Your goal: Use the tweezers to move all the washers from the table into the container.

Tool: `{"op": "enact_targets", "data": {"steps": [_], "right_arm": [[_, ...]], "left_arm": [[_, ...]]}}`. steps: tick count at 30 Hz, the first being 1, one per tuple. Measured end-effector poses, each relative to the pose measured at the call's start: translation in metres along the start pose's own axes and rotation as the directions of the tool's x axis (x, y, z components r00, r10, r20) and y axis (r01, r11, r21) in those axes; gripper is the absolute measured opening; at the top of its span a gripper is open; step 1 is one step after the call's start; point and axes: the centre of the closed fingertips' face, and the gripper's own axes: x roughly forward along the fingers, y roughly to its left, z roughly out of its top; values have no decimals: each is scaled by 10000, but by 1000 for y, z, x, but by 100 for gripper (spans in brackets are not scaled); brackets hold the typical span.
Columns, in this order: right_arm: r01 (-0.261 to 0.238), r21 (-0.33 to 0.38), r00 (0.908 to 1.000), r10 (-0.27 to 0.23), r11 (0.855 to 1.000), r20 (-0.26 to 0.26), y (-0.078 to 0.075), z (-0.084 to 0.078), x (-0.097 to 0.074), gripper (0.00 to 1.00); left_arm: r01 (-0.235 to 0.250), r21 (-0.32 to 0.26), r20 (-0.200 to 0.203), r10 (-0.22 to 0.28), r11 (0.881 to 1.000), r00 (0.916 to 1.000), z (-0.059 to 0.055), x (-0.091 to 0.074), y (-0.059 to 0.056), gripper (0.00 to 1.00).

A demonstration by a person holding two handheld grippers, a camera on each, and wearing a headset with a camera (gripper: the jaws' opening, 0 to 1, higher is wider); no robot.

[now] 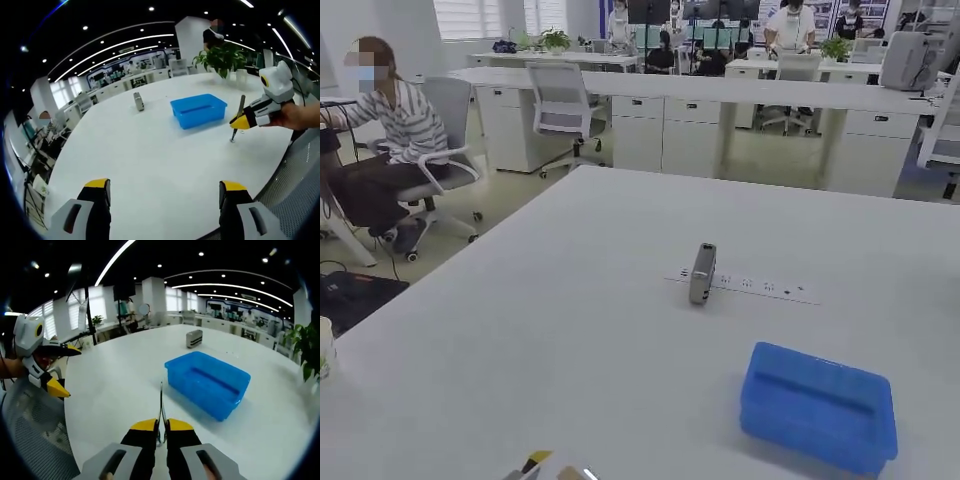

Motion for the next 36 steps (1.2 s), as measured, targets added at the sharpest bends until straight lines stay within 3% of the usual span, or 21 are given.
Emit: {"op": "enact_targets", "data": {"steps": [6,8,12,26,36], "right_arm": [[-67,424,9997,76,9991,-226,-3,0,-1,2],[-23,223,9997,29,9997,-243,-3,0,-1,2],[-145,235,9994,152,9996,-302,0,2,-1,2],[-523,136,9986,521,9985,121,-1,44,-12,2],[-348,-275,9980,362,9990,520,-12,76,-14,2]], "left_arm": [[99,-7,32,-99,10000,9999,1,0,-2,92],[97,-38,175,-96,9999,9998,3,-1,-2,93],[94,5,87,-94,10000,9999,2,-1,-2,92],[107,11,37,-107,9999,9999,1,0,-2,92],[66,-65,100,-66,10000,9999,2,0,-1,92]]}}
